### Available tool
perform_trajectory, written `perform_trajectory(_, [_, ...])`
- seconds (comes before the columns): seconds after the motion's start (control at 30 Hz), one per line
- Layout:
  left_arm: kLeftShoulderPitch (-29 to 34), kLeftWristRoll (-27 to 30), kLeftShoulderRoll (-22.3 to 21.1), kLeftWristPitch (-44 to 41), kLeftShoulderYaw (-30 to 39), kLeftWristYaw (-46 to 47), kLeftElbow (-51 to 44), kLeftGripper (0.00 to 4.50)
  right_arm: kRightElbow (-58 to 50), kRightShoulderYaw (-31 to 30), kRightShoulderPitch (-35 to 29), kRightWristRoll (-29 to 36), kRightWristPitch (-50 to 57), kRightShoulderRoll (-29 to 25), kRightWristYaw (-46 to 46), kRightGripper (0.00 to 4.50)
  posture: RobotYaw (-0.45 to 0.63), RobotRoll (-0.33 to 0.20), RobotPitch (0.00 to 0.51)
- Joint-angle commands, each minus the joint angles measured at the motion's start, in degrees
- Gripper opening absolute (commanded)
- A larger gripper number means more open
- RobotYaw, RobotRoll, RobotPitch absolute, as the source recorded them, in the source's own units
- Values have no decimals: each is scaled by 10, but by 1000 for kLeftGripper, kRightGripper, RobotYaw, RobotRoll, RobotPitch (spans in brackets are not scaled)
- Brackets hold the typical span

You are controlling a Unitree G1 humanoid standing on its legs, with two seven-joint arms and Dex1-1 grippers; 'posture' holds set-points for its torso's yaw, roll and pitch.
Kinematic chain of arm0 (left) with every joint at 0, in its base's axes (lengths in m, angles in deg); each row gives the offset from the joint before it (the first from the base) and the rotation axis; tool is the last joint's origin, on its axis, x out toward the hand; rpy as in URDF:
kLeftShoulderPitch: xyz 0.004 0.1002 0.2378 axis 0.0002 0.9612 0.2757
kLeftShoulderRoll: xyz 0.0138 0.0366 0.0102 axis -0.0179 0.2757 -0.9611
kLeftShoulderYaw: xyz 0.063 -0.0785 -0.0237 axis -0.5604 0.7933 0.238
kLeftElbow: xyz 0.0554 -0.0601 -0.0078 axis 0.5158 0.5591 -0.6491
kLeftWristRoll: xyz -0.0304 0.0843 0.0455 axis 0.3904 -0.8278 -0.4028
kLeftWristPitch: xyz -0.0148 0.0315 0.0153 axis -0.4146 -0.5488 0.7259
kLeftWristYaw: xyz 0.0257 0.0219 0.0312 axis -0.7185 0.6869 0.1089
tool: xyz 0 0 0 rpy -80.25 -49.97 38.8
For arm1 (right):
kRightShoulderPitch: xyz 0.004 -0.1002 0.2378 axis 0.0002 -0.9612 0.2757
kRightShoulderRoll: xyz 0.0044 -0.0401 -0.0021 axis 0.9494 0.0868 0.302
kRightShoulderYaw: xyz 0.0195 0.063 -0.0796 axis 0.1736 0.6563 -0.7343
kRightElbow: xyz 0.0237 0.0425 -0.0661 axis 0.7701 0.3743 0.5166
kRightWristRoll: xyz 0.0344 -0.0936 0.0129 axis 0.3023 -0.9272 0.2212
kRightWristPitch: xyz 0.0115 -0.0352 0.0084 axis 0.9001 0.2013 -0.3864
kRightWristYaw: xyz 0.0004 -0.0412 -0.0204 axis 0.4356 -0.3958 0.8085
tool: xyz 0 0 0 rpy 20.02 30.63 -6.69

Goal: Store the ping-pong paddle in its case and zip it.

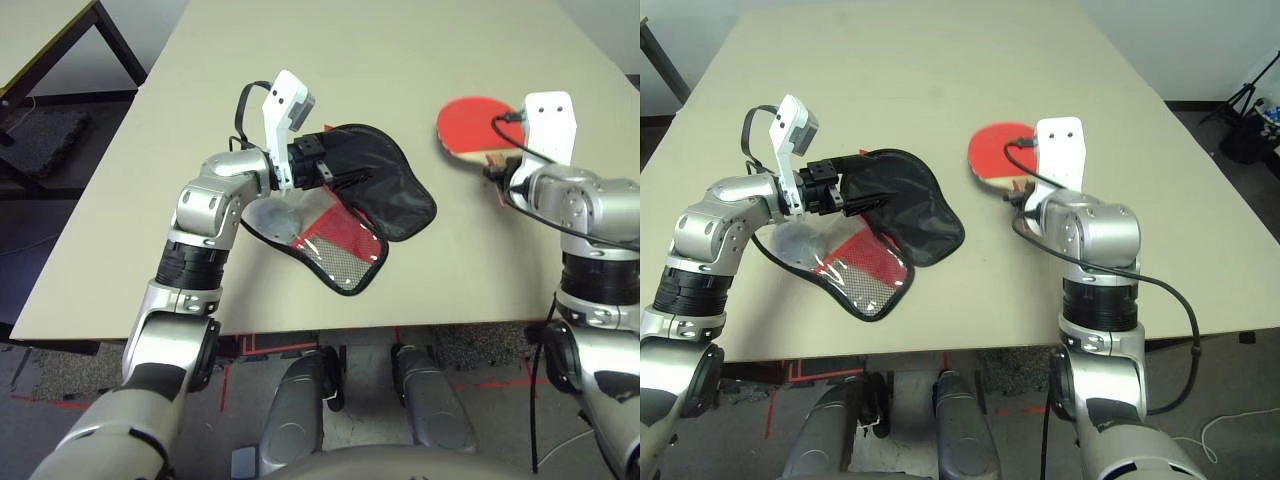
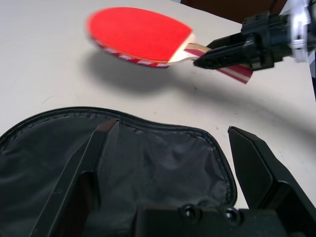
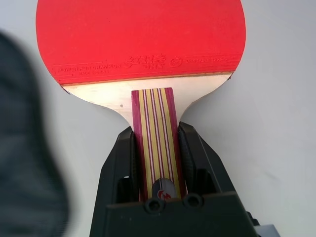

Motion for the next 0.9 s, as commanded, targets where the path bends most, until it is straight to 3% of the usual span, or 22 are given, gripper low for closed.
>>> perform_trajectory(0.03, [-2, 2, 0, 3, -4, 0, 0, 4500, -29, -30, 2, 17, 37, 24, 12, 1208, -87, 0, 198])
perform_trajectory(0.33, [-1, 5, -5, -1, -5, -1, -10, 4500, -34, -78, 5, 16, 56, 71, 18, 1208, -77, 0, 200])
perform_trajectory(0.53, [6, 10, -40, -23, 8, 7, -57, 4500, -24, -102, 12, 21, 55, 95, 27, 1208, -58, 0, 199])
perform_trajectory(0.9, [18, 24, -64, -46, 25, 34, -88, 4500, 21, -134, -11, 11, -7, 85, 50, 1208, -14, 0, 195])
